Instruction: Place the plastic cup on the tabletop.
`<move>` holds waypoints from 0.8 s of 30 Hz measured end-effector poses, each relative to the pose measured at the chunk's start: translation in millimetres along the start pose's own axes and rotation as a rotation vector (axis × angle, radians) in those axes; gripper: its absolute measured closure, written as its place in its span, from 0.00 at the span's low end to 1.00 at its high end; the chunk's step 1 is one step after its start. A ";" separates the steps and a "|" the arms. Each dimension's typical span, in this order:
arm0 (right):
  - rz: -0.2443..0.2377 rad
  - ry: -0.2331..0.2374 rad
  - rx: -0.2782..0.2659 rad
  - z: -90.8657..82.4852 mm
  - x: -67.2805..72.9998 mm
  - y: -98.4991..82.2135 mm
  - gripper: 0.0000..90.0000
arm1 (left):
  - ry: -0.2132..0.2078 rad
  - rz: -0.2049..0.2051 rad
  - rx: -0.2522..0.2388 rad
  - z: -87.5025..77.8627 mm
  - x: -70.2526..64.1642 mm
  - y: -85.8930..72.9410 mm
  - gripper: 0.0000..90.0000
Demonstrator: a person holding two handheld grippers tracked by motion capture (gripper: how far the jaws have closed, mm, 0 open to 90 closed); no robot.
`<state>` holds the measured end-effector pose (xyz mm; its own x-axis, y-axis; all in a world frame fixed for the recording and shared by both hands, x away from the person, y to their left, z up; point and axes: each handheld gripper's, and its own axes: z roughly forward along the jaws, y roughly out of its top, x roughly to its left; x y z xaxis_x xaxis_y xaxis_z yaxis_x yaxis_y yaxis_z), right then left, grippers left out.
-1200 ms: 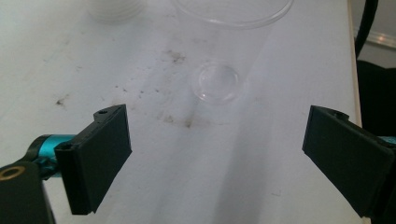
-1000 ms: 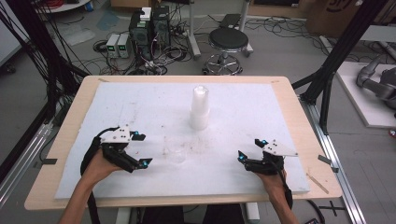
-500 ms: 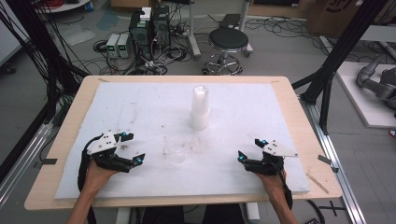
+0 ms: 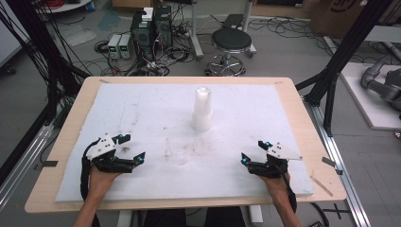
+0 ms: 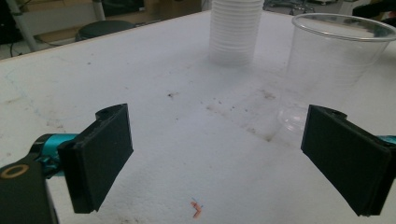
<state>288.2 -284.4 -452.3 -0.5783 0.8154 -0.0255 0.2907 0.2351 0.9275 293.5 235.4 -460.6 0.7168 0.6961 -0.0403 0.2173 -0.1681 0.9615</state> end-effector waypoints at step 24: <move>0.009 0.009 -0.012 -1.3 -1.0 -0.6 0.18 | 0.036 -0.049 -0.039 -1.0 3.5 -5.6 0.10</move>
<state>287.7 -286.0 -452.3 -0.5825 0.8127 -0.0144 0.2868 0.2220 0.9319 294.2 239.5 -465.8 0.6811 0.7280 -0.0788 0.2257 -0.1064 0.9684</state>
